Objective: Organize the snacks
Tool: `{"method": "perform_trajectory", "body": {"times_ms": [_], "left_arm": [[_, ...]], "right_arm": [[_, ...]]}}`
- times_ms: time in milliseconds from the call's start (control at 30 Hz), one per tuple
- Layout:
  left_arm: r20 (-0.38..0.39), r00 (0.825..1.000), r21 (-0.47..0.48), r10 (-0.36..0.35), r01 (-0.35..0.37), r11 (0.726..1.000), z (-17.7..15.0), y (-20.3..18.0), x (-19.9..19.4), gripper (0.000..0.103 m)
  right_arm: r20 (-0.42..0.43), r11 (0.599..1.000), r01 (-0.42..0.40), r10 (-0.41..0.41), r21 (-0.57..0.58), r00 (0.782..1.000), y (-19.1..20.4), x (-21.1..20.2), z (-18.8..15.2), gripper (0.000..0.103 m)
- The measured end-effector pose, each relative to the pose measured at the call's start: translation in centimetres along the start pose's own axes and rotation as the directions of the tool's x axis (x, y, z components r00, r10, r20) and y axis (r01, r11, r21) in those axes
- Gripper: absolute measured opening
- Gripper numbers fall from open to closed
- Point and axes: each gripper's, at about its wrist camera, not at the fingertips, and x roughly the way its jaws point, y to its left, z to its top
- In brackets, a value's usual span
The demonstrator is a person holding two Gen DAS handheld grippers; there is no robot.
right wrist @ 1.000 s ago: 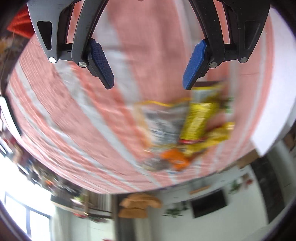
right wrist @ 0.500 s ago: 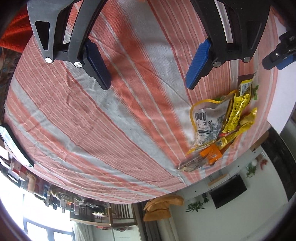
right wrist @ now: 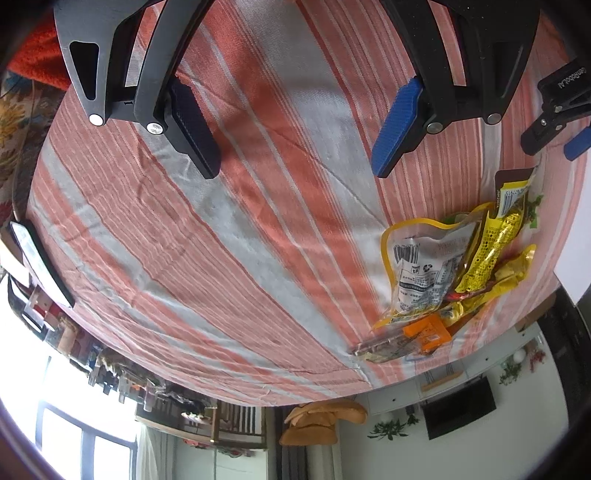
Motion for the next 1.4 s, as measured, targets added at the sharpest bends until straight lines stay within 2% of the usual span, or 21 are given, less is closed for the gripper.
{"method": "perform_trajectory", "body": {"times_ms": [1167,1233,1333,1400], "left_arm": [[-0.001,1.000,0.000,-0.001,0.001,1.000,0.1,0.0,0.1,0.103],[-0.001,1.000,0.000,0.000,0.000,1.000,0.0,0.0,0.2,0.103],[-0.001,1.000,0.000,0.000,0.000,1.000,0.1,0.0,0.2,0.103],[-0.001,1.000,0.000,0.000,0.000,1.000,0.1,0.0,0.2,0.103]], "right_arm": [[-0.007,1.000,-0.007,0.007,-0.011,1.000,0.0,0.2,0.0,0.088],[-0.033,1.000,-0.027,0.027,-0.014,0.999,-0.2,0.1,0.2,0.088],[-0.104,0.993,-0.118,0.117,0.001,0.988,-1.2,0.0,0.9,0.088],[-0.117,0.988,-0.151,0.149,-0.006,0.982,-2.0,-0.1,1.4,0.088]]}}
